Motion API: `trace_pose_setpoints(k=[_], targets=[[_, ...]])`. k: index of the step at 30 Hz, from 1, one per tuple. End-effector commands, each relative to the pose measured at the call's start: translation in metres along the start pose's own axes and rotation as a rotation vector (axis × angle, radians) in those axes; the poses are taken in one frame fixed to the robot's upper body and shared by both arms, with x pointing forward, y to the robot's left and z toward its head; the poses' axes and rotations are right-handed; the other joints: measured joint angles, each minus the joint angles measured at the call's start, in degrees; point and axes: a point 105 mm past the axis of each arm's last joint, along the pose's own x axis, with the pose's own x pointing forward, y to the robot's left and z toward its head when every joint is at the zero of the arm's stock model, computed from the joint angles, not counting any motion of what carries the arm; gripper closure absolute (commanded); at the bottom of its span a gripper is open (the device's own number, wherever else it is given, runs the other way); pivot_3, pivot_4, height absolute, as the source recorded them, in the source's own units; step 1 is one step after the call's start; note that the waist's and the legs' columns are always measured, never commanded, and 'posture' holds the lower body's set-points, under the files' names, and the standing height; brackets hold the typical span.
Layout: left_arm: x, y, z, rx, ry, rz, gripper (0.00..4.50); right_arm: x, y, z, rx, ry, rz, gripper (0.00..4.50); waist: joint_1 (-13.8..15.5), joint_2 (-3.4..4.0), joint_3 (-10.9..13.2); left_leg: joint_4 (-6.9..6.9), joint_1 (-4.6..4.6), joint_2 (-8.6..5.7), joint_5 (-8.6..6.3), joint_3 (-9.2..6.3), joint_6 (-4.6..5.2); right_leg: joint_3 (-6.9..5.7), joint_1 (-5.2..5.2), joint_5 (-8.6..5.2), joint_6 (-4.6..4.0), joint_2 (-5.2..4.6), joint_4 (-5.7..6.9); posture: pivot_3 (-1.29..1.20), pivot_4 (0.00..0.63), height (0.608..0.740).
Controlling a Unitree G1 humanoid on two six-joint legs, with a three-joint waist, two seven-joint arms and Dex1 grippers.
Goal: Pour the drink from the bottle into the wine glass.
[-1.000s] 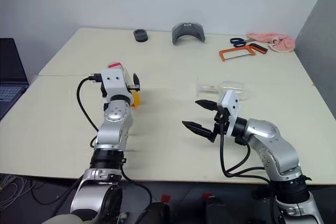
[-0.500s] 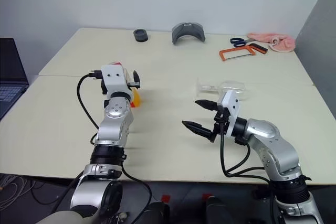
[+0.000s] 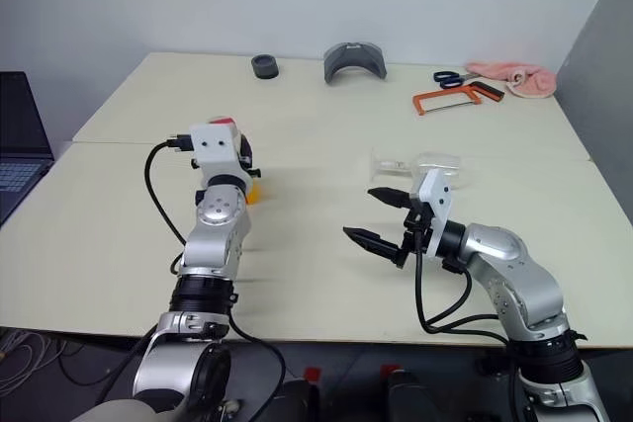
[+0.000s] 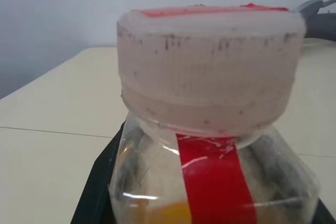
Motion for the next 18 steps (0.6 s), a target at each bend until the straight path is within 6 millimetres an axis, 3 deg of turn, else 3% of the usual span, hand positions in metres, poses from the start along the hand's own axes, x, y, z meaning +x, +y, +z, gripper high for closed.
trace_pose_setpoints(k=[1,9,18], targets=[[-0.005,-0.001,0.017,-0.047,-0.071,-0.038,2.71,0.0,0.0,0.013,-0.036,-0.046,-0.001,0.0,0.0,0.0,0.0,0.0,0.0,0.0,0.0,0.0,0.0,0.0,0.0,0.0,0.0,0.0,0.0,0.0,0.15,0.74],[-0.023,-0.017,0.021,-0.138,-0.119,-0.291,2.71,-0.001,0.002,0.016,-0.063,-0.064,-0.022,0.0,0.0,0.0,0.0,0.0,0.0,0.01,0.01,-0.02,-0.02,-0.01,0.0,0.0,0.0,-0.04,0.0,0.0,0.15,0.74],[-0.058,-0.073,0.031,-0.192,-0.132,-0.911,2.71,-0.012,0.001,0.008,-0.084,-0.074,-0.148,0.0,0.0,0.0,0.0,0.02,-0.03,-0.01,0.04,0.02,-0.06,-0.02,0.0,0.0,0.0,0.0,-0.01,0.0,0.15,0.74]])
